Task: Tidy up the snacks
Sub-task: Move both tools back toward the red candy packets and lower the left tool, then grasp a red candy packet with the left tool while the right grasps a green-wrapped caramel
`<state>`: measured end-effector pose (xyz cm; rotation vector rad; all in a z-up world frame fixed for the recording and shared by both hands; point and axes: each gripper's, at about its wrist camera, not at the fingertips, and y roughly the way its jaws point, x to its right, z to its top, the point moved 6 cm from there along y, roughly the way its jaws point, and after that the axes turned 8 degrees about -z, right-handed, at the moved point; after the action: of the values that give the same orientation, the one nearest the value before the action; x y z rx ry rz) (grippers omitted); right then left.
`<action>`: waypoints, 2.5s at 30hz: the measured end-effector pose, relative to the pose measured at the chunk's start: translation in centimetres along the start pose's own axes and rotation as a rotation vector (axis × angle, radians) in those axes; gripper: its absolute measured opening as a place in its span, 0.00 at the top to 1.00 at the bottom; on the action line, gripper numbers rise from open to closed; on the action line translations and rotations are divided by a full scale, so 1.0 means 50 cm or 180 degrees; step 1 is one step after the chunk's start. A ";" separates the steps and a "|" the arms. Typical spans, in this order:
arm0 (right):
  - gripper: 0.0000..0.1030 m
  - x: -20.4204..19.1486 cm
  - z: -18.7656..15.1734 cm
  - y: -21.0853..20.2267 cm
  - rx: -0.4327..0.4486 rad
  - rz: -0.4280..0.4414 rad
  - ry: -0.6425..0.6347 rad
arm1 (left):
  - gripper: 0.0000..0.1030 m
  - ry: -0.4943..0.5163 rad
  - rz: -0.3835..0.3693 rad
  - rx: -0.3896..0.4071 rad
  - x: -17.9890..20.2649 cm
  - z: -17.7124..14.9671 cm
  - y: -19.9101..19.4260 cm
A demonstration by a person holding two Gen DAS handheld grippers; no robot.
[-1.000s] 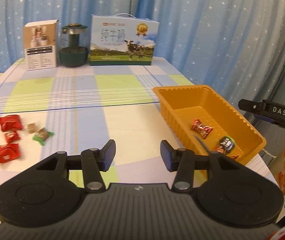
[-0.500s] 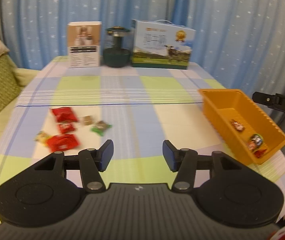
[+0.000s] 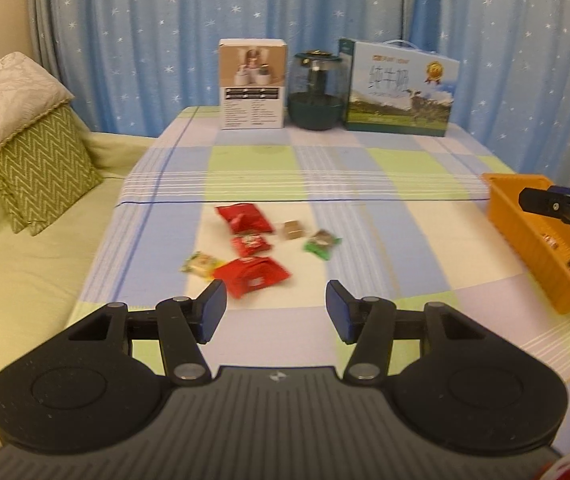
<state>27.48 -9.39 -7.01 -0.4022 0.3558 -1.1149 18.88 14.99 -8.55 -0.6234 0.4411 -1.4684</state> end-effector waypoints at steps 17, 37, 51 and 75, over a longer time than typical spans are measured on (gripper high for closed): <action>0.38 -0.115 -0.027 0.138 -0.0345 0.0396 -0.0562 | 0.50 0.0566 -0.0145 -0.0107 -0.054 0.004 0.099; 0.38 -0.119 -0.043 0.261 -0.0578 0.0459 -0.0776 | 0.51 0.1396 -0.0291 -0.0483 -0.058 0.002 0.275; 0.38 -0.146 -0.044 0.298 -0.0711 0.0666 -0.0619 | 0.77 0.0334 -0.0329 -0.0682 -0.065 0.000 0.261; 0.69 -0.245 -0.091 0.399 -0.0664 0.0908 -0.1016 | 0.77 -0.0062 -0.0245 -0.0423 -0.090 0.028 0.237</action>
<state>36.19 8.85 -19.68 -0.6822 0.2382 -0.7224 28.62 19.54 -15.39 -0.7670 0.5073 -1.5132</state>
